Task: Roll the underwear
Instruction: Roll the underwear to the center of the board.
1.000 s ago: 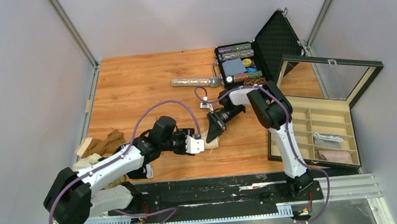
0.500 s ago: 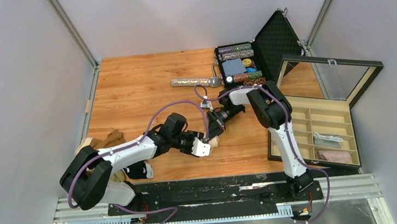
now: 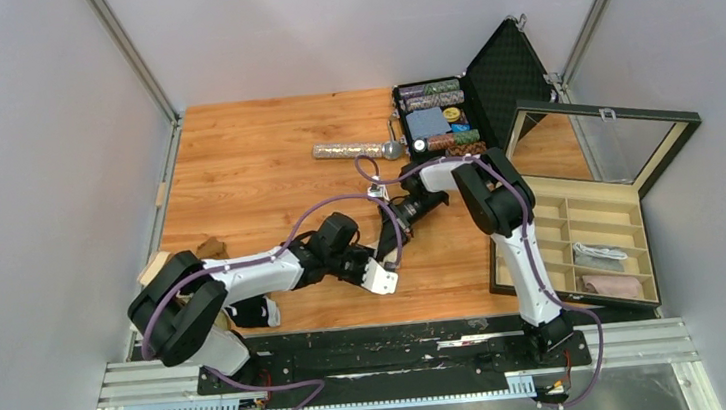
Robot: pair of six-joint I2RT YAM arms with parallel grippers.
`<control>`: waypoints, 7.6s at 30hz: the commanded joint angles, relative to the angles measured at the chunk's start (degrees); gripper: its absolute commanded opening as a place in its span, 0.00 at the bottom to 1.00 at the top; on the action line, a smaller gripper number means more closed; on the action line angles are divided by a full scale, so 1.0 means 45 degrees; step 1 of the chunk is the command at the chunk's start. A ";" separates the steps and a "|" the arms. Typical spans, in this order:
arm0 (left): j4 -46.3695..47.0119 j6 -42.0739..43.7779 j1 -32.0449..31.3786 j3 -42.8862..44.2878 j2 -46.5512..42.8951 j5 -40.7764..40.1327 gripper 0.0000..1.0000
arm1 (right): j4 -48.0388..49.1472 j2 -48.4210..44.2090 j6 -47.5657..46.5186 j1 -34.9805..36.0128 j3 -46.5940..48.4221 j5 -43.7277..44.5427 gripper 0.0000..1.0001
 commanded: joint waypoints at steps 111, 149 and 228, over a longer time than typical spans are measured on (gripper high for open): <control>-0.2475 -1.2492 0.7720 0.4679 -0.0504 0.1488 0.59 | 0.4687 -0.4007 -0.3376 0.1971 -0.3437 0.6525 0.00; -0.0004 0.1562 0.1415 -0.0087 -0.0219 -0.0972 0.60 | 0.4583 -0.1154 -0.0951 0.1147 -0.2896 0.4933 0.01; -1.3842 -0.2543 0.2928 1.1325 0.9533 0.2018 0.00 | 1.5650 -0.8519 -0.7456 0.3366 -0.9090 1.1718 0.65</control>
